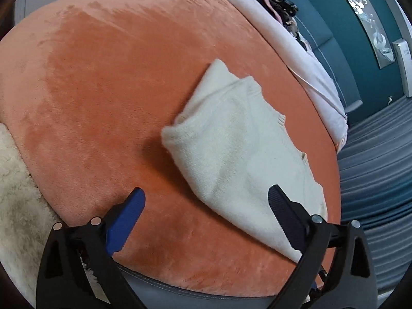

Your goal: Fold small clothes

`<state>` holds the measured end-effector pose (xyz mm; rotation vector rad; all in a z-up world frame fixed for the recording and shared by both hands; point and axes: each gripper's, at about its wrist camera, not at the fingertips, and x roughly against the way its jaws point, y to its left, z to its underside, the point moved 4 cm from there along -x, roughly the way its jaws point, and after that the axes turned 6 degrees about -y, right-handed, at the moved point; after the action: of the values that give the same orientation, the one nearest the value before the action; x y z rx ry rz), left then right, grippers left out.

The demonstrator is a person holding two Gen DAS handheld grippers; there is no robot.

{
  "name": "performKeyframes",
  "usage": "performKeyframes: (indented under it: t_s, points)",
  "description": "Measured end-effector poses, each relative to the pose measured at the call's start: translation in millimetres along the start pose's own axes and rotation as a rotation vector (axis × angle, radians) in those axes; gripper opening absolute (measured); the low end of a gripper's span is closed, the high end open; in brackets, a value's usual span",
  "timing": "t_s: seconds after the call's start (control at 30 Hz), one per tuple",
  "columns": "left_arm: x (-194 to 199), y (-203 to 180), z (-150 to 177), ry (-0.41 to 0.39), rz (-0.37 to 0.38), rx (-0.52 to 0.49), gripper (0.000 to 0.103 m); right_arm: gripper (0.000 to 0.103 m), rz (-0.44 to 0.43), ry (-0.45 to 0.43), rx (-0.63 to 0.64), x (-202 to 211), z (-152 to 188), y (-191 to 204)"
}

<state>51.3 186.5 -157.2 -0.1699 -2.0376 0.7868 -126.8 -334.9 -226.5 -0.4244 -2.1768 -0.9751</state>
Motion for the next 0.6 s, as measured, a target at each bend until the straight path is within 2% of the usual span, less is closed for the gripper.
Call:
performKeyframes:
  t_s: [0.1, 0.2, 0.23, 0.27, 0.3, 0.33, 0.4, 0.43, 0.53, 0.6]
  points:
    - [-26.5, 11.0, -8.5, 0.047, 0.0, 0.119, 0.094, 0.067, -0.02, 0.043, -0.061, -19.9, -4.4, 1.5]
    - [-39.0, 7.7, -22.1, 0.005, -0.011, 0.138, 0.093, 0.068, -0.044, 0.018, -0.105, -40.2, -18.5, 12.0]
    - [-41.6, 2.0, -27.8, -0.009, -0.009, 0.131, 0.076, 0.062, -0.051, 0.017, -0.133, -45.0, -21.4, 13.9]
    - [-45.9, -3.8, -29.9, -0.001, 0.017, 0.121, 0.053, 0.049, -0.071, 0.018, -0.167, -48.8, -24.9, 15.9]
    - [-49.6, -8.4, -32.6, 0.041, 0.007, 0.105, 0.015, 0.014, -0.101, 0.027, -0.195, -51.2, -29.2, 18.9]
    - [-47.2, -14.0, -37.0, 0.06, 0.002, 0.1, 0.013, 0.013, -0.139, 0.03, -0.213, -48.5, -34.0, 23.8]
    - [-25.3, -23.5, -43.3, 0.05, 0.055, 0.085, 0.01, 0.011, -0.241, -0.013, -0.231, -24.6, -48.1, 37.8]
    - [-11.9, -29.1, -46.0, 0.049, 0.069, 0.065, 0.01, 0.011, -0.265, -0.025, -0.212, -10.6, -53.5, 45.7]
    - [23.9, -25.3, -41.6, 0.084, 0.084, 0.055, 0.01, 0.011, -0.279, -0.033, -0.141, 29.5, -52.2, 55.4]
    - [39.9, -11.8, -26.2, 0.122, 0.059, 0.042, 0.01, 0.011, -0.24, -0.003, -0.119, 47.7, -35.7, 41.1]
